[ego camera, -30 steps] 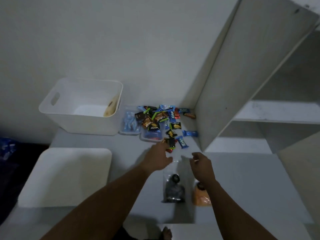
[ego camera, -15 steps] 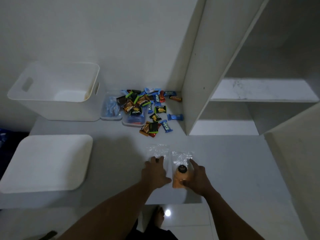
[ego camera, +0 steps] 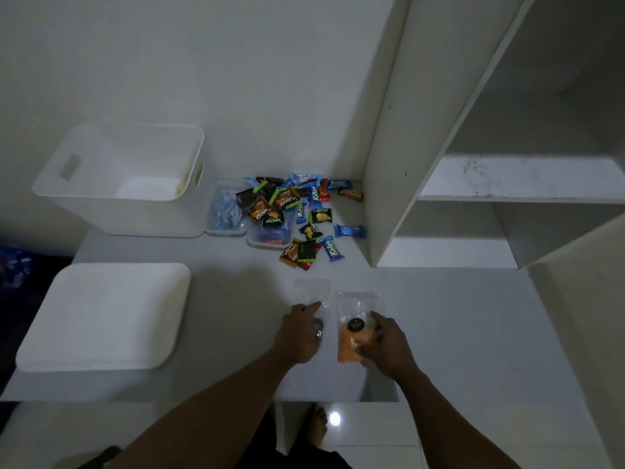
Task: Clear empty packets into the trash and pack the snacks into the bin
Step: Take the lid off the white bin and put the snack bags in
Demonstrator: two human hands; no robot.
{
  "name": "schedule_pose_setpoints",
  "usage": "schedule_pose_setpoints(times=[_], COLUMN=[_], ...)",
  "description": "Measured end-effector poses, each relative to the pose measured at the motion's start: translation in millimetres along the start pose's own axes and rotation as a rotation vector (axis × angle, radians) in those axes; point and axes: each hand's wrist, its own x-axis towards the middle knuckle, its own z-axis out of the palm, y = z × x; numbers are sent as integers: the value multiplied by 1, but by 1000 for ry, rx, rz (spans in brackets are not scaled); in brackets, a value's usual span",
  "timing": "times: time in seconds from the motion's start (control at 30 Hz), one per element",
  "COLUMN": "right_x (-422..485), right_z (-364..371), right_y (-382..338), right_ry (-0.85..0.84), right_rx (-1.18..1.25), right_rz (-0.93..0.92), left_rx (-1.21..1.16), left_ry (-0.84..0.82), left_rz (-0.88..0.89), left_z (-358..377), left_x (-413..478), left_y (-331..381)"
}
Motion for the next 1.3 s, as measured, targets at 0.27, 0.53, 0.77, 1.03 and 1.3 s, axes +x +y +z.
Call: schedule_pose_setpoints(times=[0.27, 0.53, 0.77, 1.03, 1.3], right_x=[5, 26, 29, 43, 83], right_z=[-10, -24, -19, 13, 77], right_y=[-66, -188, -309, -427, -509], right_ry=[117, 242, 299, 479, 557], right_rx=[131, 187, 286, 390, 536], right_rz=[-159, -468, -726, -897, -636], left_rx=[-408, -413, -1020, -1093, -896], left_ry=[203, 474, 774, 1054, 1063], left_rz=[103, 174, 96, 41, -32], left_z=[-65, -165, -259, -371, -459], left_x=[-11, -23, -42, -31, 17], left_y=[11, 20, 17, -35, -119])
